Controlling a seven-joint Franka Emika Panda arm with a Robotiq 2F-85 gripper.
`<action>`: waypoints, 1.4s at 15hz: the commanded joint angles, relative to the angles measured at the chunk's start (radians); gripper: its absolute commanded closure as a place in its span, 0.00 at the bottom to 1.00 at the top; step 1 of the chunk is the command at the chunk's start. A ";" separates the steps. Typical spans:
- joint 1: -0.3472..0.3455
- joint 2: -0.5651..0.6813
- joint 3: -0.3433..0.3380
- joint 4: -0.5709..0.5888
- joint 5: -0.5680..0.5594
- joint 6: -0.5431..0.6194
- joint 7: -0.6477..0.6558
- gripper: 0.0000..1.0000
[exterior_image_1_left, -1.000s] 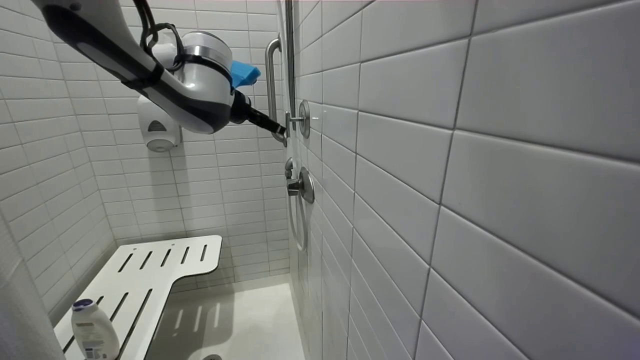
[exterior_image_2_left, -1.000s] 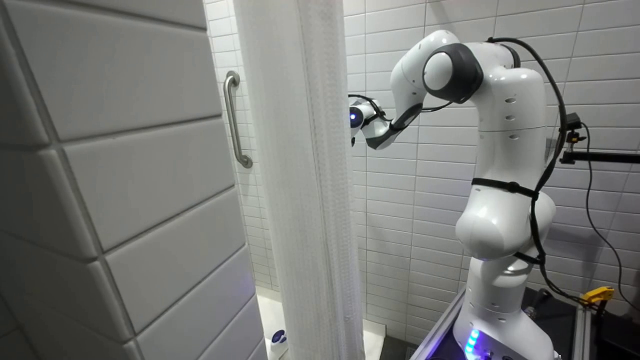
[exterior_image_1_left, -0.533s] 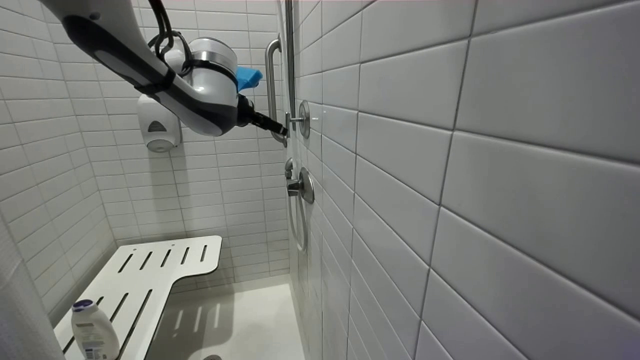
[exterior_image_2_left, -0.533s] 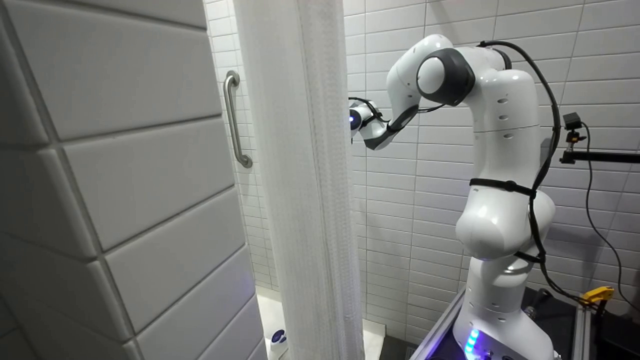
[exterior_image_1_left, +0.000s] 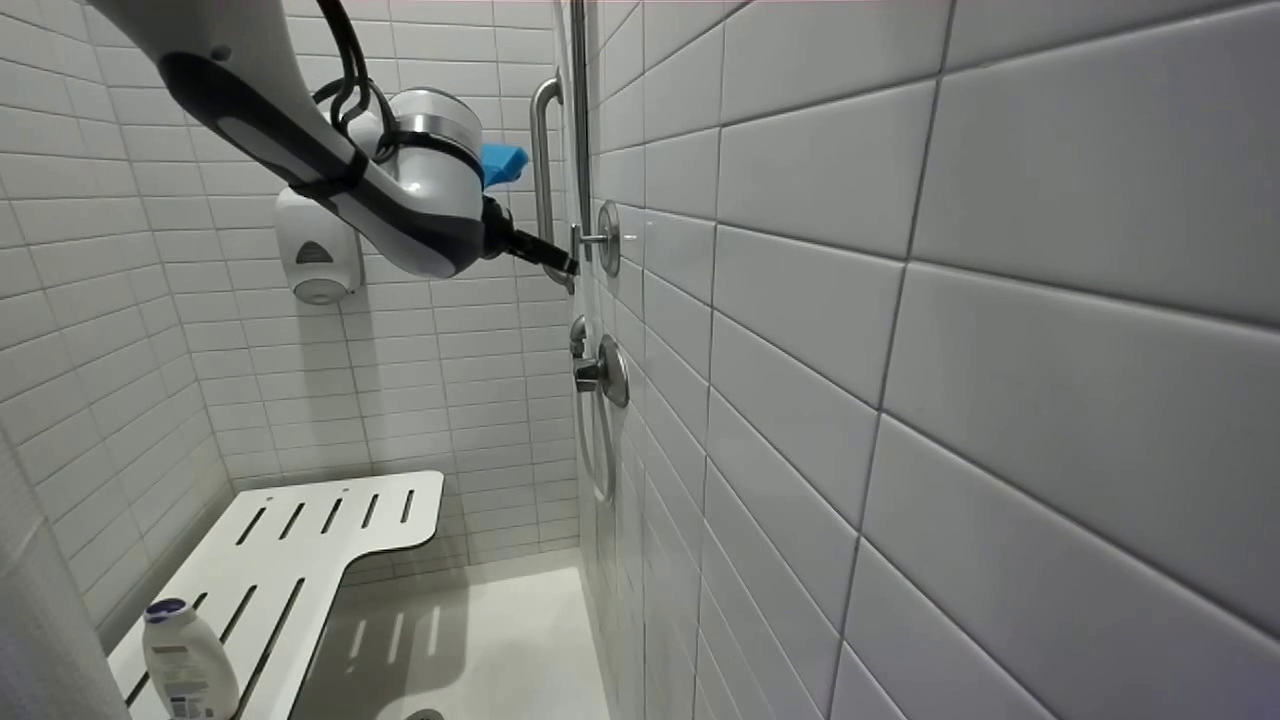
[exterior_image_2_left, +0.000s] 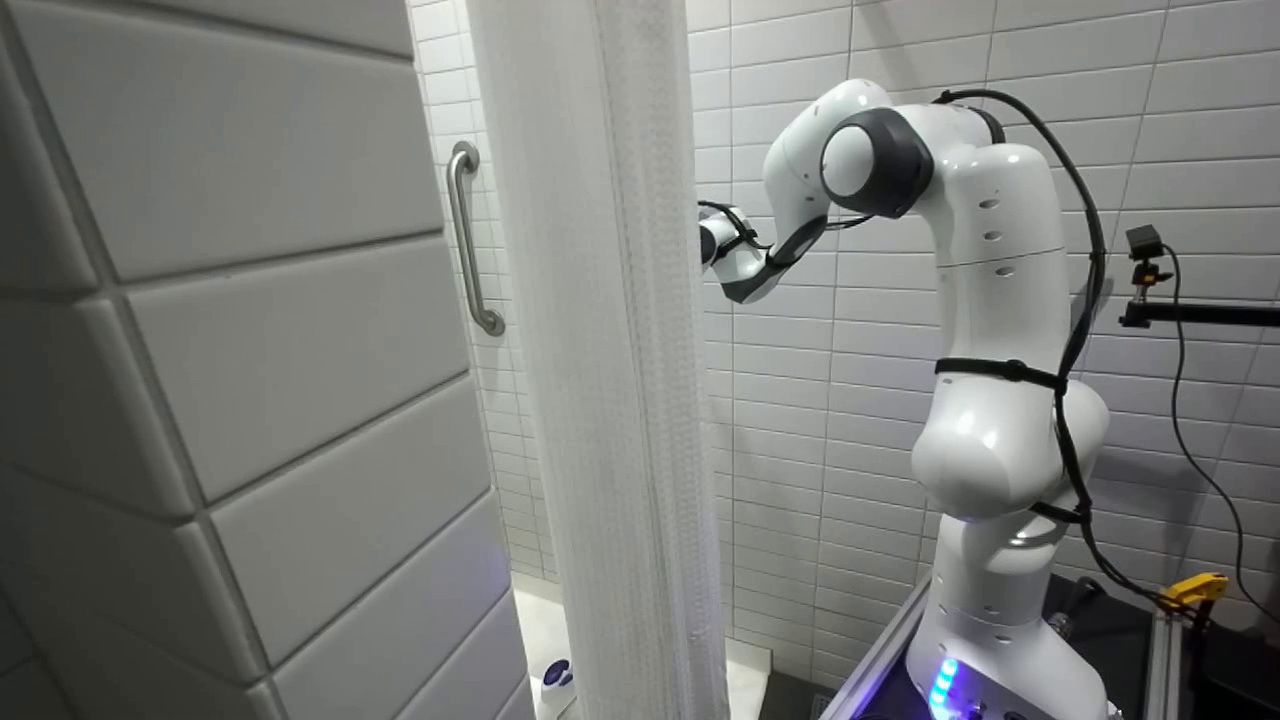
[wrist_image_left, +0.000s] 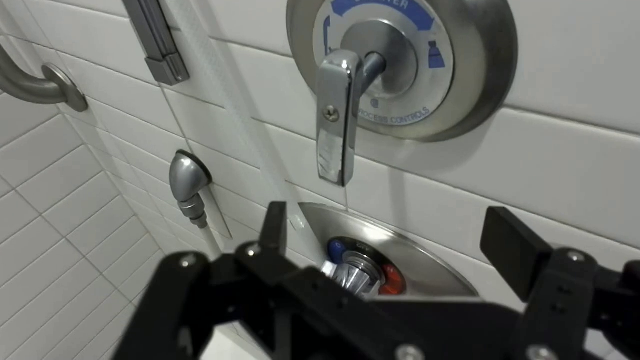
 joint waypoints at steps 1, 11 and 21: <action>0.013 0.056 -0.020 0.071 -0.022 0.035 -0.007 0.00; 0.011 0.112 -0.028 0.157 -0.013 0.071 -0.050 0.00; 0.018 0.183 -0.025 0.236 0.017 0.068 -0.074 0.00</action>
